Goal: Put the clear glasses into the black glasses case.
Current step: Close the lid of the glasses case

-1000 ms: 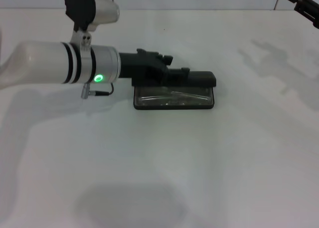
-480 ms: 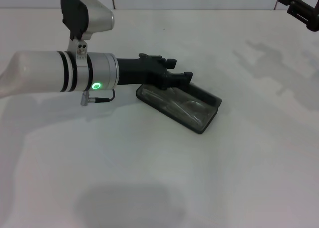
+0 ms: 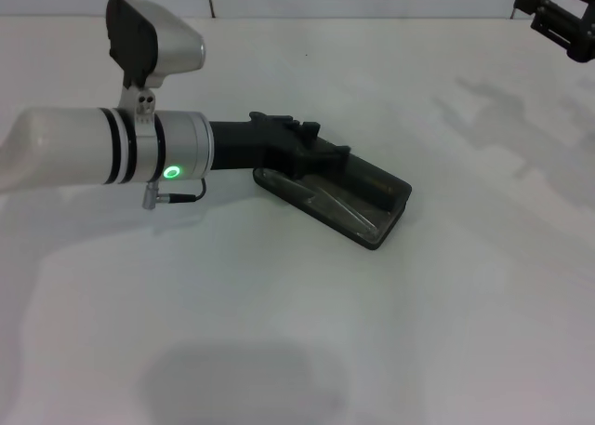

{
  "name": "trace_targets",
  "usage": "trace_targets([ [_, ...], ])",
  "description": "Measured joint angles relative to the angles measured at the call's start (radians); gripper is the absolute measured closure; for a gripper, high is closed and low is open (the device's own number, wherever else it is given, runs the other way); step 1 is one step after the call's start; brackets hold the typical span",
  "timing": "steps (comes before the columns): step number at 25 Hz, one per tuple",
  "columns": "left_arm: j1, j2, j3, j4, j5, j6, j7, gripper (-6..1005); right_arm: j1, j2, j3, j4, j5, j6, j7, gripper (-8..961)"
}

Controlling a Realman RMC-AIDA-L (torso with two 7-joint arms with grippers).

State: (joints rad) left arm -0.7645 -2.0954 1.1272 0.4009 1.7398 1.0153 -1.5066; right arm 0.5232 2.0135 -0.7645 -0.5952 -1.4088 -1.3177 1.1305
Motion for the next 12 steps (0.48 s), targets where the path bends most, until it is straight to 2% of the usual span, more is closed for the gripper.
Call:
trace_targets([
  [12,0.028,0.000,0.001,-0.001,0.002,0.003,0.021,350,0.002,0.002,-0.001,0.000,0.001,-0.001,0.000,470],
])
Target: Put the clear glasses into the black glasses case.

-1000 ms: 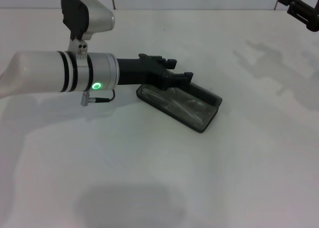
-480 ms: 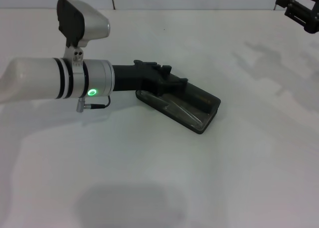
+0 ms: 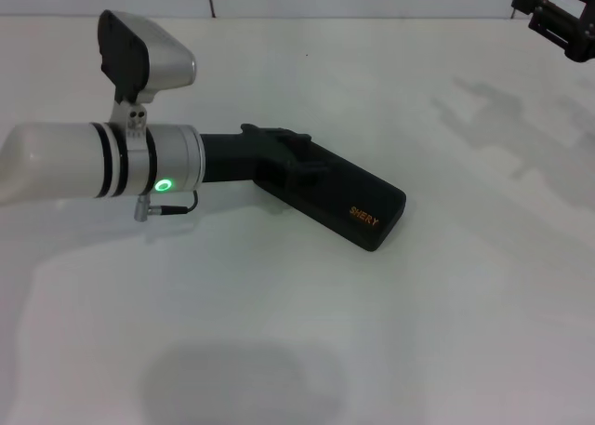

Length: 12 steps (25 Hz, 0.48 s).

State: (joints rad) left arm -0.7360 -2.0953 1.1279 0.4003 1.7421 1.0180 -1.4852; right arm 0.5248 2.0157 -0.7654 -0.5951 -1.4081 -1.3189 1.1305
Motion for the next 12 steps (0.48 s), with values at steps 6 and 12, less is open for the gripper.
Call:
trace_targets([
  [6,0.002,0.000,0.000,0.010,-0.016,0.023,0.005,348,0.000,0.000,0.000,0.000,0.000,0.016,-0.004,467],
  [12,0.079,0.006,-0.011,0.104,-0.244,0.279,0.154,347,0.007,-0.011,-0.046,-0.010,0.000,-0.008,-0.016,464],
])
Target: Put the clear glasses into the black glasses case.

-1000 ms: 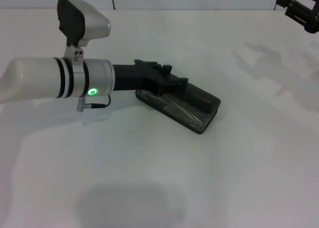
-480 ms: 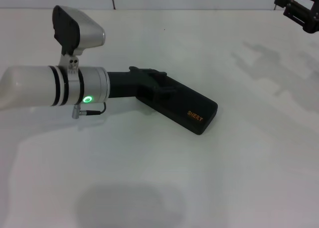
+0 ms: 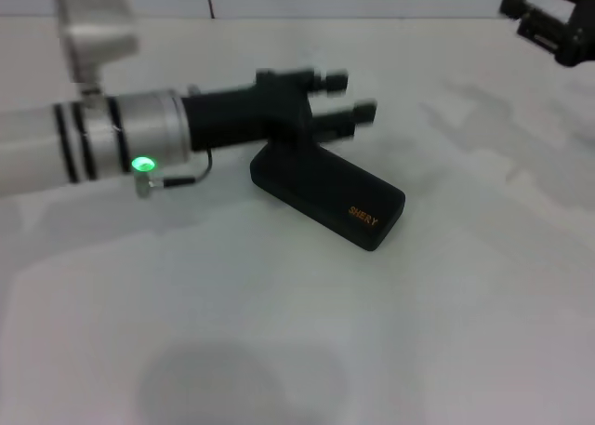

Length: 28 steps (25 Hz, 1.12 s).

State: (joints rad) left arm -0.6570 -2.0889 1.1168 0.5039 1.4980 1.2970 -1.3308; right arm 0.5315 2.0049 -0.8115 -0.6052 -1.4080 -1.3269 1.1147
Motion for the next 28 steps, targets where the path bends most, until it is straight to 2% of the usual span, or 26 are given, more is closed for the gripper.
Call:
trace_targets([
  [3,0.063,0.013,-0.001,0.100,-0.087,0.150,0.020,346,0.010,-0.031,-0.065,-0.032,-0.003,-0.063,0.047,462],
  [7,0.128,0.032,-0.010,0.196,-0.132,0.279,0.028,345,0.019,-0.070,-0.139,-0.081,-0.014,-0.190,0.090,460],
  [10,0.170,0.044,-0.033,0.214,-0.130,0.322,0.042,223,0.040,-0.087,-0.179,-0.083,-0.059,-0.290,0.089,350],
  [12,0.190,0.049,-0.037,0.207,-0.116,0.343,0.064,142,0.051,-0.083,-0.184,-0.081,-0.101,-0.327,0.083,277],
  [14,0.210,0.051,-0.037,0.184,-0.081,0.367,0.110,132,0.062,-0.063,-0.185,-0.078,-0.162,-0.361,0.070,211],
  [18,0.244,0.039,-0.041,0.137,-0.058,0.371,0.196,111,0.065,-0.028,-0.186,-0.085,-0.213,-0.365,0.035,89],
  [21,0.259,0.036,-0.043,0.119,-0.064,0.370,0.239,113,0.070,-0.020,-0.186,-0.087,-0.230,-0.363,0.021,91],
  [28,0.264,0.035,-0.060,0.087,-0.064,0.369,0.280,115,0.075,-0.022,-0.185,-0.083,-0.235,-0.351,-0.011,94],
])
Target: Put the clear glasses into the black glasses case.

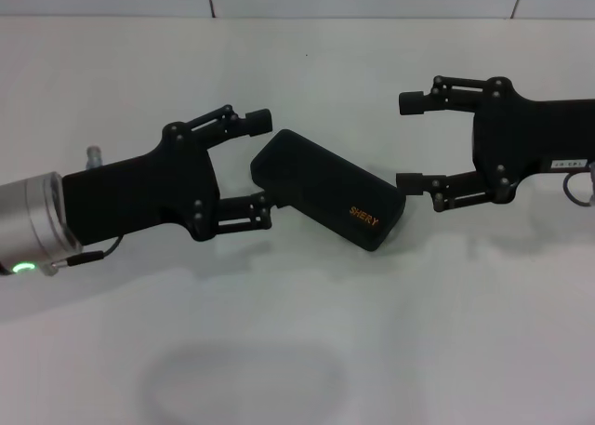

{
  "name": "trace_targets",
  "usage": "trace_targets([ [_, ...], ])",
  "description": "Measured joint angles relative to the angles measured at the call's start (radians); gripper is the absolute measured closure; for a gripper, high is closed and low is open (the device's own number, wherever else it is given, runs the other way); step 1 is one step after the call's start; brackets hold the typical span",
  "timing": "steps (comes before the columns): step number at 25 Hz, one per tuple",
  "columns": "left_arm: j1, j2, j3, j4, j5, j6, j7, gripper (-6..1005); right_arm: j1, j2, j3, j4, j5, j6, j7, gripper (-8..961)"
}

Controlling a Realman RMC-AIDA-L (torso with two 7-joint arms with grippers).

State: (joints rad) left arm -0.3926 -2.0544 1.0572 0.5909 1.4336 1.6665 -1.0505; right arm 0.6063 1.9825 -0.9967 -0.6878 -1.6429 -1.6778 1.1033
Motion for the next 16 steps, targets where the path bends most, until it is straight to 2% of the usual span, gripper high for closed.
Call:
trace_targets([
  [7,-0.007,-0.003,-0.033,-0.028,0.004,0.000,0.009,115,-0.016,0.014,0.003,0.003,0.001,-0.021,-0.091,94],
  [16,0.000,-0.004,-0.034,-0.030,0.003,-0.002,0.025,115,-0.017,0.025,0.009,0.002,0.007,0.000,-0.099,93],
])
